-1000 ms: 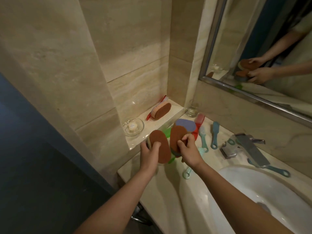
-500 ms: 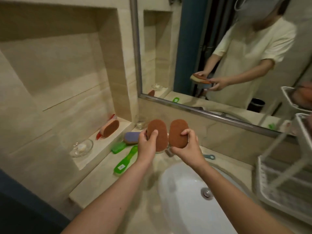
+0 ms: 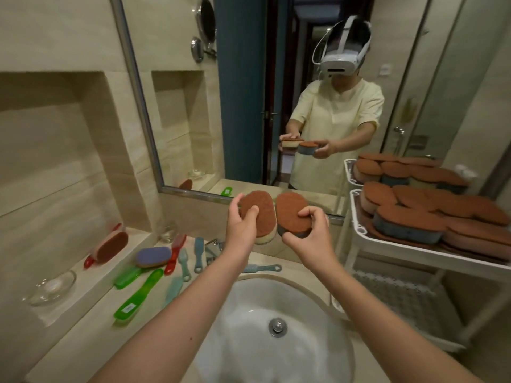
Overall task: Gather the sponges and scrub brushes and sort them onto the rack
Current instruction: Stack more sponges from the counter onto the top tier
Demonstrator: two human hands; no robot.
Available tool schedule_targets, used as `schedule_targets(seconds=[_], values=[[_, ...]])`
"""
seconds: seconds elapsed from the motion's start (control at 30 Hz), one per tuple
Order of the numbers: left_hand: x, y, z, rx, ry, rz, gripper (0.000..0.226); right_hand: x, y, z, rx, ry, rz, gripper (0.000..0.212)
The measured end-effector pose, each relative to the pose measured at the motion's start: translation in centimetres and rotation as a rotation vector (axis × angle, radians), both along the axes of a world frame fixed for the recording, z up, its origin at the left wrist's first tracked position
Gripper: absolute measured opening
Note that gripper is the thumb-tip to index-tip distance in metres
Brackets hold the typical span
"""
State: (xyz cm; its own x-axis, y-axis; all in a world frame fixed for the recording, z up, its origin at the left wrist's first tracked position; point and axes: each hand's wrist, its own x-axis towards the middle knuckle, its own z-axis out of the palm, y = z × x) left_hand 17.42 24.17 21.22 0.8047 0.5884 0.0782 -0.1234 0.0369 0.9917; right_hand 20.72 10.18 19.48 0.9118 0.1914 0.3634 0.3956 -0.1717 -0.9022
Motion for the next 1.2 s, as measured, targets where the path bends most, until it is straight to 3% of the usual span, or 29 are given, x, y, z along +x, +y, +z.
schedule_targets(seconds=[0.2, 0.3, 0.4, 0.53, 0.83, 1.2], values=[[1.3, -5.3, 2.9, 0.063, -0.102, -0.09, 0.047, 0.4, -6.0, 2.9, -0.02, -0.129, -0.059, 0.048], [2.1, -8.2, 4.0, 0.076, -0.081, -0.202, 0.07, 0.9, -9.3, 4.2, -0.021, -0.158, -0.094, 0.048], [2.8, -10.9, 5.0, 0.218, 0.0, -0.299, 0.101, 1.6, -12.6, 5.5, -0.029, -0.168, -0.139, 0.046], [4.1, -13.7, 6.3, 0.331, 0.013, -0.45, 0.118, 2.6, -16.4, 7.2, -0.062, -0.198, -0.242, 0.046], [8.1, -18.2, 7.9, 0.352, -0.086, -0.471, 0.072, 6.7, -21.3, 8.8, -0.099, -0.193, -0.356, 0.048], [13.7, -19.6, 5.2, 0.483, -0.009, -0.357, 0.07, 11.8, -22.1, 5.9, -0.422, -0.094, -0.514, 0.064]])
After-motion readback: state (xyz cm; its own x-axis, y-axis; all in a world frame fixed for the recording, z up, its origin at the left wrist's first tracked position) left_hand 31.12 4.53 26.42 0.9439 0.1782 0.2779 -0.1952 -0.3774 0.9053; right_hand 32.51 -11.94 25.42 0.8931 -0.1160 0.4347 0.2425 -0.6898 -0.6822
